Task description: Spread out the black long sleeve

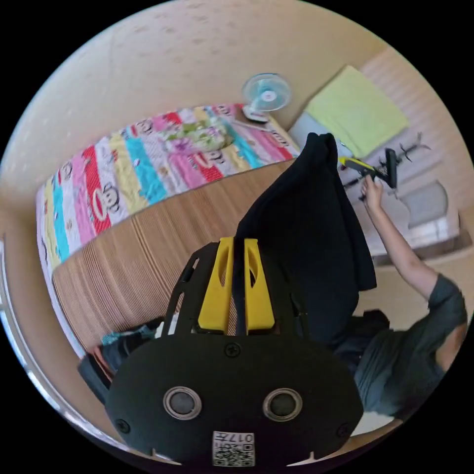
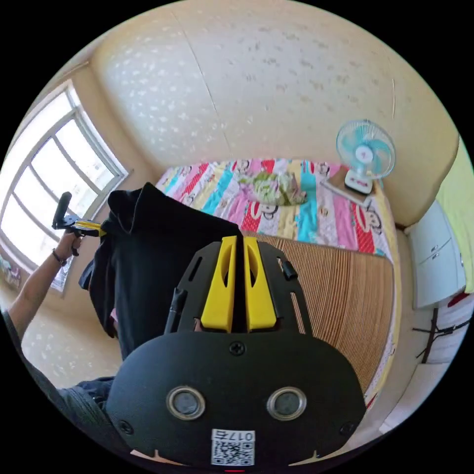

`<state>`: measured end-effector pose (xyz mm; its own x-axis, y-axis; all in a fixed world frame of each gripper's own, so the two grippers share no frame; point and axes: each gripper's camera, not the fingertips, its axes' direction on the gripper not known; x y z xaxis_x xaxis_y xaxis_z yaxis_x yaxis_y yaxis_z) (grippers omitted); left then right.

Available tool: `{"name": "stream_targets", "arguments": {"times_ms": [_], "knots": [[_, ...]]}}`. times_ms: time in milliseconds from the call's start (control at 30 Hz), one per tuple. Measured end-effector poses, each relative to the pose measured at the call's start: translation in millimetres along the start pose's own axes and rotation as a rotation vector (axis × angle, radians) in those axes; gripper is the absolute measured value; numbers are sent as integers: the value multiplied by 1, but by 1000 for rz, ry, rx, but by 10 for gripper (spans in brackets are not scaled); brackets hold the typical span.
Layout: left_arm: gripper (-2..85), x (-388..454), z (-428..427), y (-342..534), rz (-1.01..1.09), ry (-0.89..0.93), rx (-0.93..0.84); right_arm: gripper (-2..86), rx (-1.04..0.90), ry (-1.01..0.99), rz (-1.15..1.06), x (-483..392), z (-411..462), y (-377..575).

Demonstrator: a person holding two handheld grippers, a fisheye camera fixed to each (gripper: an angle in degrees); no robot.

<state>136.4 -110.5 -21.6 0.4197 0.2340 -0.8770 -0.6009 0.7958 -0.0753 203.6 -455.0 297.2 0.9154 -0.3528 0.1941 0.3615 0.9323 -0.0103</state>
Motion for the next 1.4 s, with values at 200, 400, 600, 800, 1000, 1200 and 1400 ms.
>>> {"name": "stream_targets", "arguments": {"times_ms": [200,400,600,800,1000,1200,1400], "knots": [[3,-42,159,53,-253,119,48,4,-356,-168,14,-6,218,49],[-6,-22,315,122,-247,216,-275,3,-696,-187,-34,-48,360,151],[-8,-14,300,207,-288,138,-286,4,-778,-147,-30,-77,377,249],[51,-80,227,272,-672,312,-163,3,-813,-229,73,-86,356,282],[153,-172,212,424,-1730,756,474,3,-559,-394,485,-26,328,300],[112,-194,258,449,-2112,935,628,4,-287,-660,920,31,341,368],[25,-223,215,439,-1924,823,715,3,-149,-790,1113,44,362,431]]}}
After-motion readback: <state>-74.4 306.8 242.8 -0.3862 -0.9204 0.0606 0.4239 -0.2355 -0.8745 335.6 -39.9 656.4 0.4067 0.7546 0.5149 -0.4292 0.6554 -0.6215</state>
